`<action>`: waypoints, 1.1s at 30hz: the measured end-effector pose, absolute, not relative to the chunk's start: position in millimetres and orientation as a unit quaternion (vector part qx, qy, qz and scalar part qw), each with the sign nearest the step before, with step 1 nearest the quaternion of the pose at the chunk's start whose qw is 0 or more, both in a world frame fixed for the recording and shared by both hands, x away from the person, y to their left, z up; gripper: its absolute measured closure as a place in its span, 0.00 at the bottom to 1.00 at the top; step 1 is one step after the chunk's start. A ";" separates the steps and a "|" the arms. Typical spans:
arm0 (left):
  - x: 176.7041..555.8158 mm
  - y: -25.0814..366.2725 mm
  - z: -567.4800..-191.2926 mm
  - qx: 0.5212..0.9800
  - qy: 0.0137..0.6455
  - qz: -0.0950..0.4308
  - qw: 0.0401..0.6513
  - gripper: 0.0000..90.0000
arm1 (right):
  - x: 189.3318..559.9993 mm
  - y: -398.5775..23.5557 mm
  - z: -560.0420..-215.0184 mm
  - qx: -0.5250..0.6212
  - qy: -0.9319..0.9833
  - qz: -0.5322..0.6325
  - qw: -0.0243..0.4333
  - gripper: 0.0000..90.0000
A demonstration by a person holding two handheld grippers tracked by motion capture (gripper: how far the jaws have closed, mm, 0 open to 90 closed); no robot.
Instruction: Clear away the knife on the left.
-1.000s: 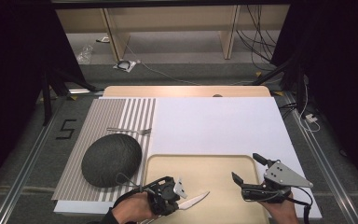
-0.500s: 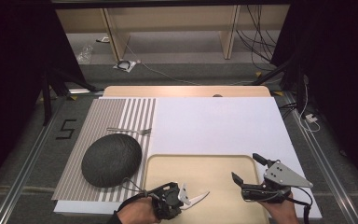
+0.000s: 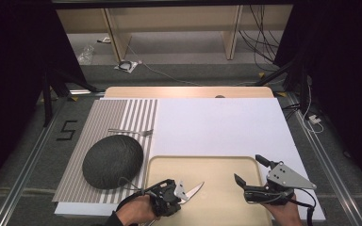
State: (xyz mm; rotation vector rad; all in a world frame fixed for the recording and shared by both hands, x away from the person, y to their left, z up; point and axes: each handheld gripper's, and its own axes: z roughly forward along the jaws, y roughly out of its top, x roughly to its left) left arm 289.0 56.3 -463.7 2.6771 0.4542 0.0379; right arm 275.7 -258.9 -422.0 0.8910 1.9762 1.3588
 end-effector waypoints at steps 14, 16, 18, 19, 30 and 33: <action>296.6 66.1 -464.2 0.959 0.181 0.025 0.216 0.99 | 275.1 -259.2 -421.7 0.334 0.740 0.509 0.288 0.11; 297.6 67.6 -464.3 0.958 0.184 0.026 0.217 0.99 | 275.1 -259.2 -421.7 0.333 0.740 0.508 0.288 0.11; 298.5 69.1 -464.2 0.958 0.185 0.028 0.216 0.99 | 275.1 -259.2 -421.7 0.333 0.740 0.508 0.288 0.11; 299.1 69.9 -464.2 0.958 0.186 0.029 0.216 0.99 | 275.1 -259.2 -421.7 0.333 0.740 0.508 0.288 0.11; 303.6 78.0 -464.4 0.955 0.200 0.036 0.216 0.99 | 275.0 -259.0 -421.7 0.331 0.740 0.509 0.290 0.11; 304.4 79.5 -464.4 0.955 0.202 0.037 0.215 0.99 | 274.8 -259.0 -421.6 0.332 0.739 0.510 0.289 0.11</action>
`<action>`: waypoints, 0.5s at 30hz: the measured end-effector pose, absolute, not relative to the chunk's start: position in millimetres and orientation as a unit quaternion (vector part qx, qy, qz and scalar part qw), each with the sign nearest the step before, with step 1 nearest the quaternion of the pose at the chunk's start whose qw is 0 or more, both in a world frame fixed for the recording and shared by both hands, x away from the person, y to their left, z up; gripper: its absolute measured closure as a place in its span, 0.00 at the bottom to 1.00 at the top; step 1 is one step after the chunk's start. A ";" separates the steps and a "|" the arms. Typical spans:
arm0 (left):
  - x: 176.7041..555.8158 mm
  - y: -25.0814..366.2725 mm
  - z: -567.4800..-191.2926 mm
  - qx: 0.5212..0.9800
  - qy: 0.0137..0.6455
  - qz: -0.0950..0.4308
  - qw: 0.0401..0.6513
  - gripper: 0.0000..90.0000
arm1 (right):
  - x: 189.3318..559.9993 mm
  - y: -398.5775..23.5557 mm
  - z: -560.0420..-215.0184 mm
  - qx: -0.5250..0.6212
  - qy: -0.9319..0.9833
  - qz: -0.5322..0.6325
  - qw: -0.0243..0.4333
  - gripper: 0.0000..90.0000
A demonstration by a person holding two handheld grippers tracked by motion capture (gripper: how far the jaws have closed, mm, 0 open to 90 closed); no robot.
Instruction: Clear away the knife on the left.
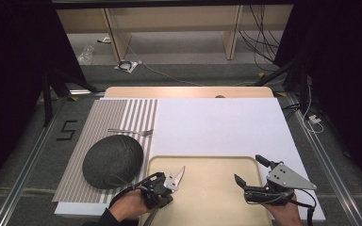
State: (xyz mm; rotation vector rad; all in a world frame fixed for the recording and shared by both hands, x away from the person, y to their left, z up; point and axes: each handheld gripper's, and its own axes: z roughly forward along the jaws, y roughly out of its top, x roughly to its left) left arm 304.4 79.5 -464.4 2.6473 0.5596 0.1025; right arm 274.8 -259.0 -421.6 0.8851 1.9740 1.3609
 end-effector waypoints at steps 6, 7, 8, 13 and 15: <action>306.6 83.8 -464.4 0.953 0.208 0.039 0.215 0.99 | 275.0 -259.0 -421.7 0.331 0.739 0.510 0.289 0.11; 306.9 84.4 -464.4 0.953 0.209 0.039 0.214 0.99 | 274.9 -259.0 -421.7 0.331 0.740 0.510 0.289 0.11; 307.1 85.0 -464.4 0.953 0.210 0.040 0.214 0.99 | 274.9 -259.0 -421.7 0.331 0.739 0.510 0.289 0.11; 308.8 87.9 -464.3 0.952 0.214 0.041 0.213 0.99 | 274.8 -259.1 -421.7 0.331 0.740 0.510 0.288 0.11; 309.4 89.2 -464.3 0.952 0.217 0.041 0.212 0.99 | 274.8 -259.1 -421.7 0.331 0.740 0.510 0.288 0.11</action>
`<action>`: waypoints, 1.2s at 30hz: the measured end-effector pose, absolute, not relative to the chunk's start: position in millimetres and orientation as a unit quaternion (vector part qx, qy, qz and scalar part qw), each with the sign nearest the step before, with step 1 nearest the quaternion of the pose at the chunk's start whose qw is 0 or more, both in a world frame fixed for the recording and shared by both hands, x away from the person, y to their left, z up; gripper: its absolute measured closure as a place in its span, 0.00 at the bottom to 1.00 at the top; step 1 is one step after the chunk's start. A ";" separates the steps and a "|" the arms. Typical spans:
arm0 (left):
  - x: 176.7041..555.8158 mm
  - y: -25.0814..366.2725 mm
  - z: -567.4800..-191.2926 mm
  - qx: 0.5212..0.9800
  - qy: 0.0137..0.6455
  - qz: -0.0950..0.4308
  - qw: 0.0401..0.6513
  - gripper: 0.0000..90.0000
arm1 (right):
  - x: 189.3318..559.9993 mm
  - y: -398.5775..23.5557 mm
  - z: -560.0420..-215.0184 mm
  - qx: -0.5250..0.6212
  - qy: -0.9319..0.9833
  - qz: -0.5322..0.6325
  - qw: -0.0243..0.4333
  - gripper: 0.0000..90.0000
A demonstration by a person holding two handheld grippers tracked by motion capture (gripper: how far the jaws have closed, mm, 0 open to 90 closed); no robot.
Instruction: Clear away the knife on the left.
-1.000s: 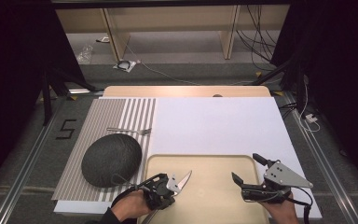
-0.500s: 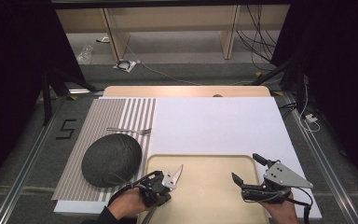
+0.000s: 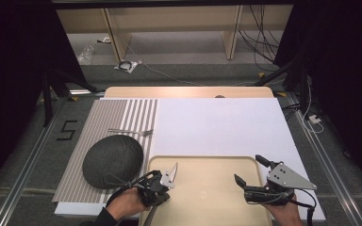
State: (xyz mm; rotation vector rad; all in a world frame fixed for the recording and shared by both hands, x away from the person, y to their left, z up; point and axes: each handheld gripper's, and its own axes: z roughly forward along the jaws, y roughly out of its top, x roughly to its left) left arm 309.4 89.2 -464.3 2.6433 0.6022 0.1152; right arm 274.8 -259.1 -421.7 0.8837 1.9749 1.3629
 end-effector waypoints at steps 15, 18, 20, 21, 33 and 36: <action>314.2 99.5 -464.5 0.948 0.233 0.041 0.212 0.99 | 274.4 -259.0 -421.5 0.331 0.740 0.510 0.288 0.11; 315.3 102.0 -464.4 0.947 0.237 0.041 0.211 0.99 | 274.3 -258.8 -421.5 0.331 0.739 0.511 0.288 0.11; 315.6 103.2 -464.4 0.947 0.238 0.041 0.210 0.99 | 274.3 -258.9 -421.5 0.332 0.739 0.511 0.288 0.11; 316.3 104.9 -464.4 0.947 0.241 0.040 0.210 0.99 | 274.4 -258.9 -421.5 0.331 0.739 0.511 0.288 0.11; 319.4 114.9 -463.6 0.945 0.254 0.040 0.200 0.99 | 274.2 -259.2 -421.4 0.330 0.741 0.508 0.288 0.11; 320.0 116.9 -463.5 0.945 0.257 0.039 0.198 0.99 | 273.7 -259.3 -421.0 0.331 0.742 0.507 0.288 0.11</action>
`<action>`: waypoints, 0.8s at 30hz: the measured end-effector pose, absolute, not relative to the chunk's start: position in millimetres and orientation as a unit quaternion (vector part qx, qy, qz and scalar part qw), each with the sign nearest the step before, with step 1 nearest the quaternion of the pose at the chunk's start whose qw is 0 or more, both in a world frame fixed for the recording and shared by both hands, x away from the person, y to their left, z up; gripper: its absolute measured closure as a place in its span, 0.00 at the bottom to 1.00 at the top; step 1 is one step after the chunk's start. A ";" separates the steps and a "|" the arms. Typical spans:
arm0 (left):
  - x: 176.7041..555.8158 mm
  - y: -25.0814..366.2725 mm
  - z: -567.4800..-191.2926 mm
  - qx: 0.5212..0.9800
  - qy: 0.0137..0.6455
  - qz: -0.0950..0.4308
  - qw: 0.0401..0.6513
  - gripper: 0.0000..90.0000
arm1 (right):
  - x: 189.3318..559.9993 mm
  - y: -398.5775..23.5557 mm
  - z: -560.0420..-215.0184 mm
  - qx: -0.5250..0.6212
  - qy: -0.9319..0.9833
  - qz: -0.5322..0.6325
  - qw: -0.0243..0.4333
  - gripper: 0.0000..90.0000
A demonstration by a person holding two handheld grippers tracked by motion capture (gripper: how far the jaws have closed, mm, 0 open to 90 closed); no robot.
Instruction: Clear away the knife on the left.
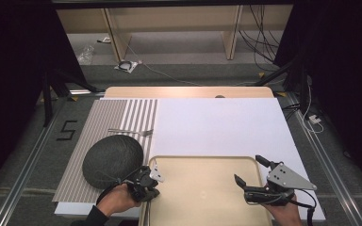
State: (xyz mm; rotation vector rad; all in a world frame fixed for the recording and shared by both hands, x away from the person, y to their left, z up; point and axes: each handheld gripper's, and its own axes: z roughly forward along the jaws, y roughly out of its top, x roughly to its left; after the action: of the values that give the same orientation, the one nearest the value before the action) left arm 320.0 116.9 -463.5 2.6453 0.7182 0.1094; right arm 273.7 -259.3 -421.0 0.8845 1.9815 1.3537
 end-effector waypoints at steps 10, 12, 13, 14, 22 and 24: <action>321.7 121.2 -463.4 0.944 0.262 0.032 0.198 0.97 | 274.1 -259.1 -421.4 0.330 0.741 0.509 0.288 0.11; 321.5 120.9 -463.4 0.944 0.262 0.033 0.198 0.97 | 274.1 -259.0 -421.4 0.331 0.741 0.509 0.287 0.11; 321.6 121.0 -463.4 0.944 0.263 0.032 0.199 0.97 | 274.1 -259.0 -421.4 0.330 0.741 0.509 0.288 0.11; 321.6 121.1 -463.3 0.943 0.262 0.030 0.200 0.95 | 273.6 -259.4 -420.9 0.331 0.743 0.506 0.288 0.11; 322.8 121.7 -460.2 0.940 0.269 0.023 0.210 0.72 | 273.9 -259.5 -421.2 0.329 0.741 0.509 0.288 0.11; 323.7 123.1 -457.9 0.936 0.275 0.019 0.219 0.67 | 274.0 -259.5 -421.3 0.329 0.741 0.509 0.288 0.11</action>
State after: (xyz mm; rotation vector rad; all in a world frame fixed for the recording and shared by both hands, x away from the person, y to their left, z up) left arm 323.7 123.1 -457.9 2.5895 0.7598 0.0516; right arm 274.0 -259.5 -421.3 0.8799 1.9799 1.3599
